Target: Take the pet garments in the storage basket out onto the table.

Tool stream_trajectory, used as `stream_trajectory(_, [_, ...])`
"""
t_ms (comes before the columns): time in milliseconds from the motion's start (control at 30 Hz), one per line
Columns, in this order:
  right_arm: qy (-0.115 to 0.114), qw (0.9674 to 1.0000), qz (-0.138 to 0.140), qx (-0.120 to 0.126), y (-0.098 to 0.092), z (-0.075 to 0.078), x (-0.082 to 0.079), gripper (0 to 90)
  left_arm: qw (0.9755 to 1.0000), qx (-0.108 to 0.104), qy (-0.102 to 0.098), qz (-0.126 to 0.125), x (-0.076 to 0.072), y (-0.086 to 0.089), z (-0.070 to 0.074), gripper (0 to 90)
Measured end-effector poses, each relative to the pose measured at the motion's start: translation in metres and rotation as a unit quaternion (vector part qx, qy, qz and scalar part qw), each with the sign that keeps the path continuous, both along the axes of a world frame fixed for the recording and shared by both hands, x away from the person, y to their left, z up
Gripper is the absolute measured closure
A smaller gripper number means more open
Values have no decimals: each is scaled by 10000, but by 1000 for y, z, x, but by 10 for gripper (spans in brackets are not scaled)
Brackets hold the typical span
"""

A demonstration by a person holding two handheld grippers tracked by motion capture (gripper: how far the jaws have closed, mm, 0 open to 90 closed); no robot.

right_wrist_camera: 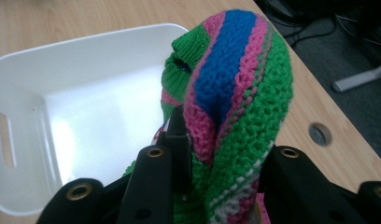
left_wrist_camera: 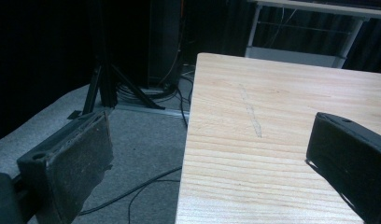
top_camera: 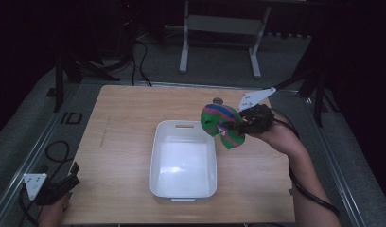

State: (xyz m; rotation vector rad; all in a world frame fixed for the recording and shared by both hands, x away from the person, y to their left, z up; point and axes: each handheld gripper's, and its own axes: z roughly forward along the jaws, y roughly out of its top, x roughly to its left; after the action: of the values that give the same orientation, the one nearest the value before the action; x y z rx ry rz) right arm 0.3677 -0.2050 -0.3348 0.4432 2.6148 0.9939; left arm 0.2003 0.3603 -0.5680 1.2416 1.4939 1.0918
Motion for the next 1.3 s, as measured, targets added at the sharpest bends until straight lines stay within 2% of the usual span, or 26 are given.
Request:
stream_trajectory(367, [16, 9985, -544, 78, -48, -7, 1, 705, 10000, 6, -5, 2, 0, 0, 0, 9])
stream_trajectory(533, [81, 9973, -713, 149, -63, -15, 1, 705, 10000, 15, -2, 2, 0, 0, 0, 9])
stream_trajectory(933, [166, 9945, -1032, 93, -71, -46, 11, 704, 10000, 4, 3, 4, 0, 0, 0, 9])
stream_trajectory(1133, [313, 9931, -1115, 172, -75, -69, 18, 704, 10000, 48, 1, 2, 0, -1, 0, 10])
stream_trajectory(1300, [424, 9916, -1220, 86, -77, -93, 25, 704, 10000, 53, 1, 5, 0, -1, 0, 9])
